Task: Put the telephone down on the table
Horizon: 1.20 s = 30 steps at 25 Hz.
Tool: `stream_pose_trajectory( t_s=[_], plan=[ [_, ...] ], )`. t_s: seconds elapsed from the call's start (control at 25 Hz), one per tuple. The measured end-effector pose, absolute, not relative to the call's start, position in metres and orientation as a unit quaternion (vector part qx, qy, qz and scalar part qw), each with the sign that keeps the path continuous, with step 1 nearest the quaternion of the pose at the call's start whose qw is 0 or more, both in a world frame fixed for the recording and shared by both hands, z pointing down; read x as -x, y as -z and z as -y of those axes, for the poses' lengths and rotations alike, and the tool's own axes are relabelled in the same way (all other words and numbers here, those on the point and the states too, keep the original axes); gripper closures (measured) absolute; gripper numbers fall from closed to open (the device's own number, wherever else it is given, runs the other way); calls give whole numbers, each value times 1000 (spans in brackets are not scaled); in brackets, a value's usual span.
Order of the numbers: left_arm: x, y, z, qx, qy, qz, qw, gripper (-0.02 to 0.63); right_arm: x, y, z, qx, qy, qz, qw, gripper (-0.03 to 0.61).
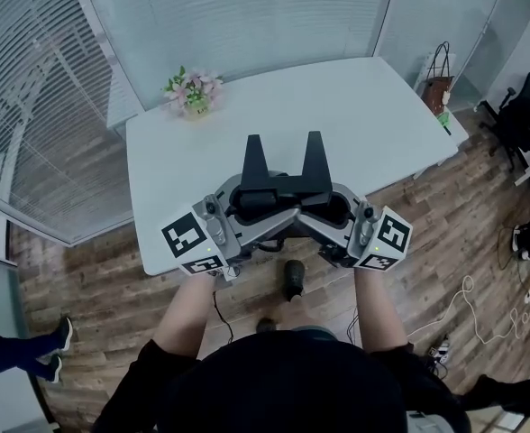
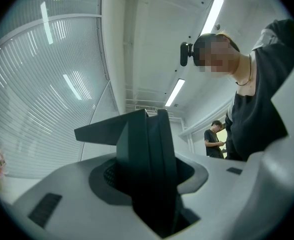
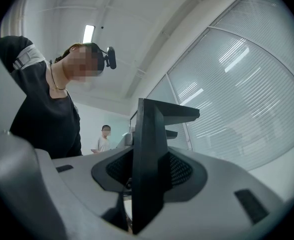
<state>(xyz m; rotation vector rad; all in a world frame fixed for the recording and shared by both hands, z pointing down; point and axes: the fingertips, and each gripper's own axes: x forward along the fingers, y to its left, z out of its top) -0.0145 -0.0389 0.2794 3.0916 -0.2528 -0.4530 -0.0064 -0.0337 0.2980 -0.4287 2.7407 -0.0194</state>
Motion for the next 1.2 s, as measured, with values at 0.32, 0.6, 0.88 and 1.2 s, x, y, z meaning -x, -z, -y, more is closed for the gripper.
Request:
stream_pose_trajectory(
  t_s=[0.32, 0.6, 0.88, 1.2],
  plan=[
    [4, -282, 90, -985, 144, 96, -4, 403, -4, -301, 84, 134, 7, -974, 184, 403],
    [-8, -278, 144, -984, 144, 108, -6, 403, -16, -296, 140, 123, 7, -975, 183, 403],
    [-15, -274, 201, -982, 145, 123, -2, 403, -23, -292, 196, 108, 19, -977, 181, 403],
    [-31, -272, 249, -979, 145, 146, -2, 403, -39, -290, 245, 88, 24, -979, 180, 405]
  ],
)
